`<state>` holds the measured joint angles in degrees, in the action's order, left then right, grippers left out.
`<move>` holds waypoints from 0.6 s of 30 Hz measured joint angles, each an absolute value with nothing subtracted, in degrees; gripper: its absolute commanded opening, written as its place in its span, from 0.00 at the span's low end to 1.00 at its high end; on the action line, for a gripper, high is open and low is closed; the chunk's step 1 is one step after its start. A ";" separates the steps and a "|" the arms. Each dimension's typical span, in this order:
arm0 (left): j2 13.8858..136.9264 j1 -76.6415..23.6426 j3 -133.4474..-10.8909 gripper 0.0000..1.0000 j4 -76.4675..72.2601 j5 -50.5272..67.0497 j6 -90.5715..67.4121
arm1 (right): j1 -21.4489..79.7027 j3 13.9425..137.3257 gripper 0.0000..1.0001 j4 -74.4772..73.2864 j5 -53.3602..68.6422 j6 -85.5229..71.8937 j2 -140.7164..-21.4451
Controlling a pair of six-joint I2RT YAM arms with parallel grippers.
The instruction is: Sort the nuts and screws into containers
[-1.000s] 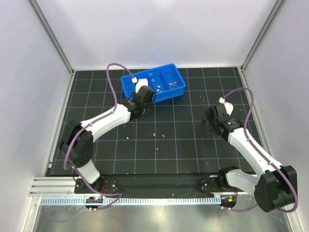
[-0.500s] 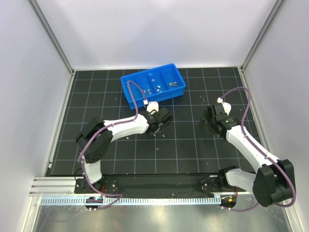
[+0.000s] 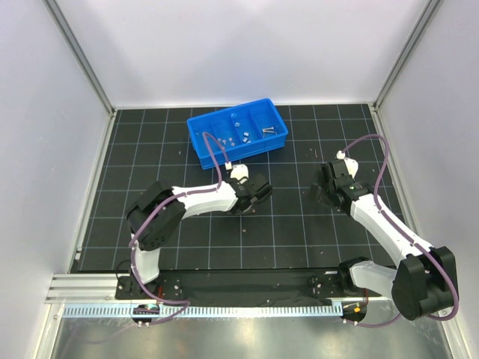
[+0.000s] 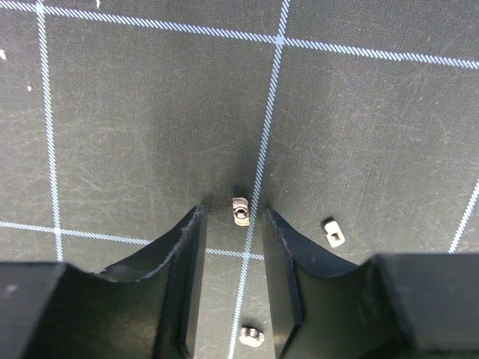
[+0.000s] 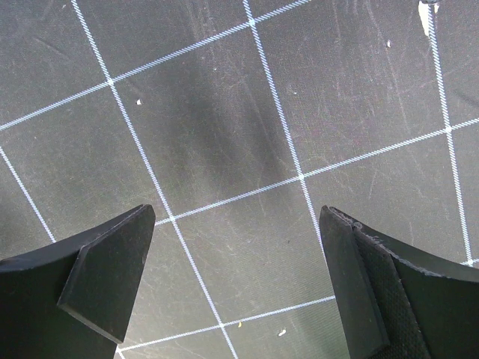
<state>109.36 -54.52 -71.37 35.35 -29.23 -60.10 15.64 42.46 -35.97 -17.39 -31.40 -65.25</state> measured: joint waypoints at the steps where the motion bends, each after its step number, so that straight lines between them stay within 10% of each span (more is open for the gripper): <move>1: 109.36 -54.54 -71.33 0.38 35.24 -29.23 -60.25 | 15.64 42.46 1.00 -35.97 -17.39 -31.40 -65.25; 18: 108.07 -54.26 -68.42 0.04 30.74 -30.30 -61.52 | 15.64 42.46 1.00 -35.81 -17.39 -31.40 -65.25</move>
